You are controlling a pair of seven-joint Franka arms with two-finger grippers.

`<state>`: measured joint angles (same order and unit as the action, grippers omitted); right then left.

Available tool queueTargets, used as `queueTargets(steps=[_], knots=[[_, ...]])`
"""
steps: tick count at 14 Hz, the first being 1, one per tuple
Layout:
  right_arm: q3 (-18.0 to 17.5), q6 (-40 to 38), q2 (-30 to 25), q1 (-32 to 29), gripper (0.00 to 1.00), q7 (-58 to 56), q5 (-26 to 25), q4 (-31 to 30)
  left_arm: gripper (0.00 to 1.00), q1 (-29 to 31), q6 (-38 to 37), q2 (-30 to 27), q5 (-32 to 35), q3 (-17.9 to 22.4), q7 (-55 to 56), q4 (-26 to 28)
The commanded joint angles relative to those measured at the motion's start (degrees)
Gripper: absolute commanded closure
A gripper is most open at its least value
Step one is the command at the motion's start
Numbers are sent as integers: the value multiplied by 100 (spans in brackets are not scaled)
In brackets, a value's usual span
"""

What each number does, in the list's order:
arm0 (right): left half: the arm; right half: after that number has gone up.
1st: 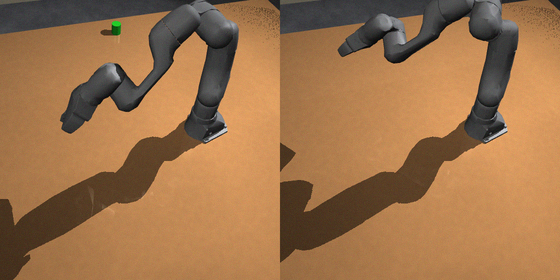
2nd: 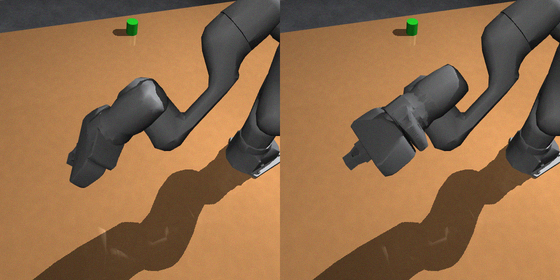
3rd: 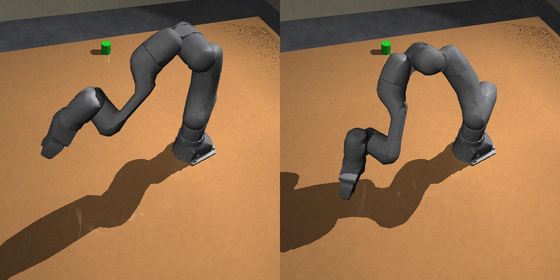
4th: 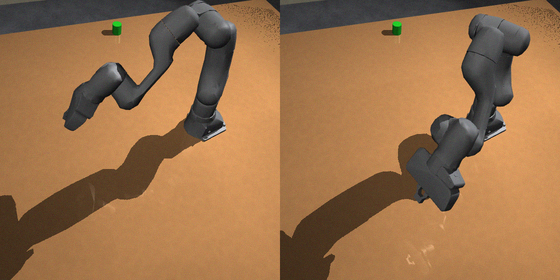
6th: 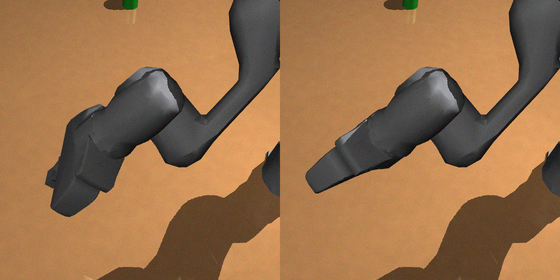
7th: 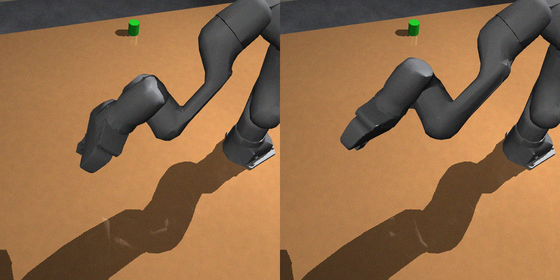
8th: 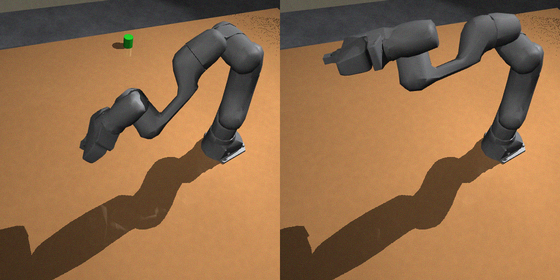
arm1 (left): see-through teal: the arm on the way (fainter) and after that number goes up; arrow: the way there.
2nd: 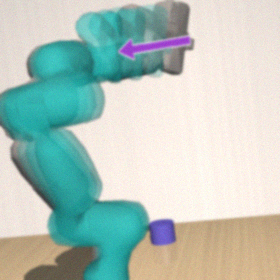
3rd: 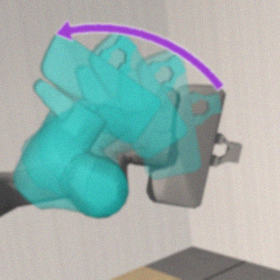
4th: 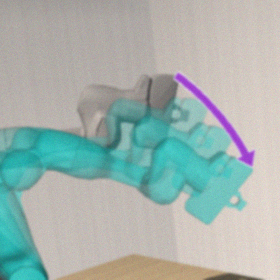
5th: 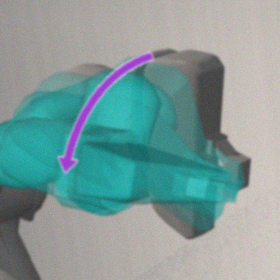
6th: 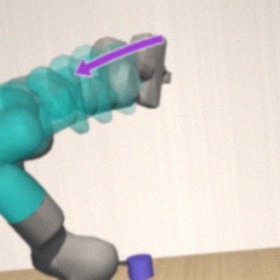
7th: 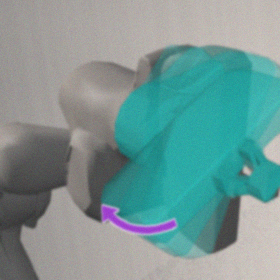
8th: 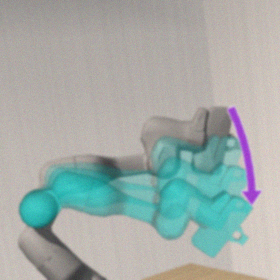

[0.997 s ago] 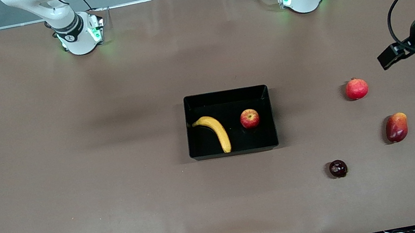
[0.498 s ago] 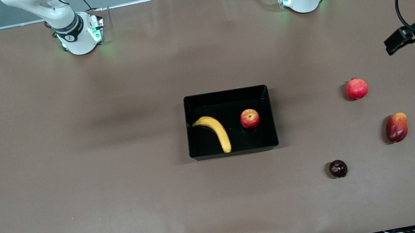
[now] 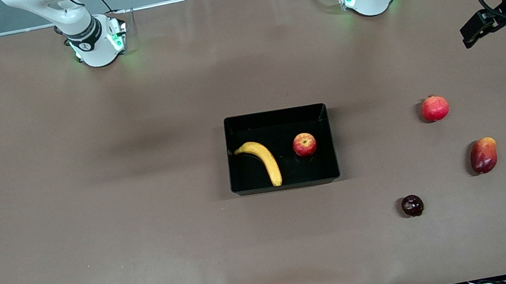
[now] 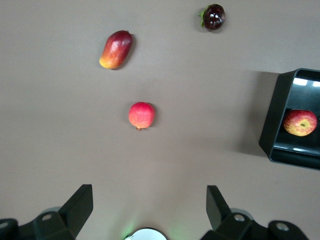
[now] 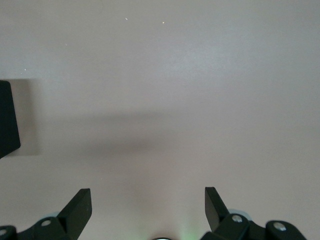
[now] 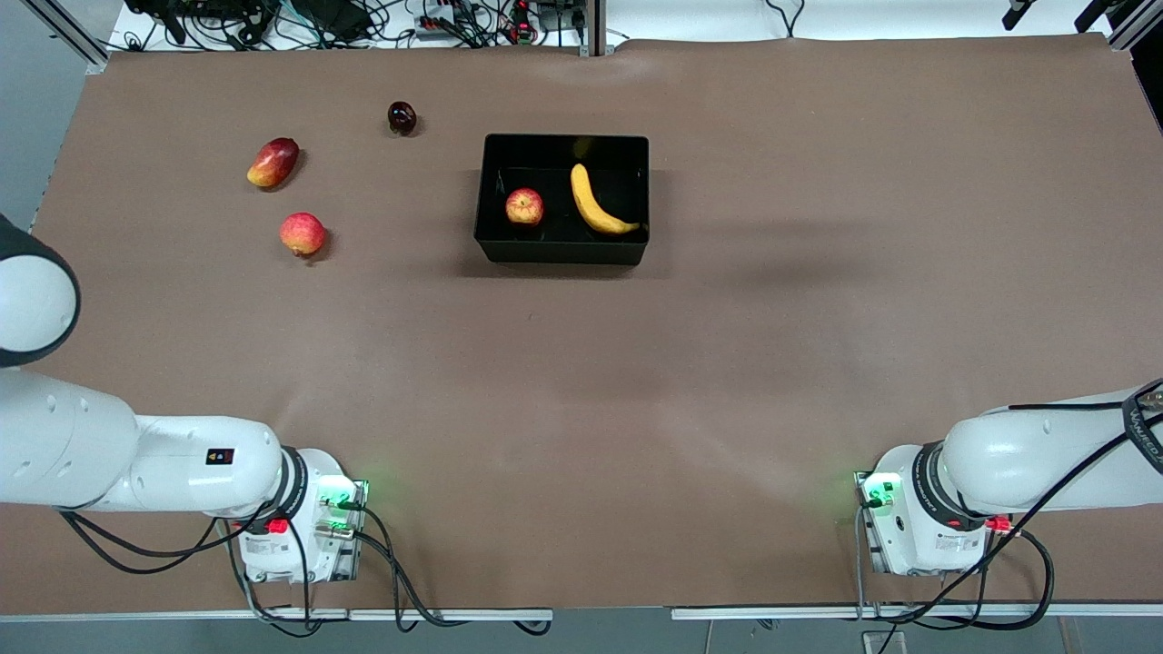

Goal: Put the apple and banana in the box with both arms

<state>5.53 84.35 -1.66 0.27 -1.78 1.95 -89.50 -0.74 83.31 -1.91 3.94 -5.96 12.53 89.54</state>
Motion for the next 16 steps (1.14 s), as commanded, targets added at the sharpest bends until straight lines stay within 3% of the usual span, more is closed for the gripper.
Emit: queueTargets(steps=[1, 3, 8, 16], knots=[[-43, -50, -36, -53, 0, -68, -11, 38, 0, -5, 169, -397, -323, 182, -477, 397], [-43, -59, -36, -45, 0, -59, -10, 29, 0, -5, 169, -573, -551, 350, -646, 608], [-43, -68, -27, -18, 0, -24, -10, 29, 0, -5, 90, -381, -535, 368, -603, 144], [-61, -85, -27, -1, 0, -6, -10, 29, 0, -14, 37, -240, -500, 350, -559, 116]])
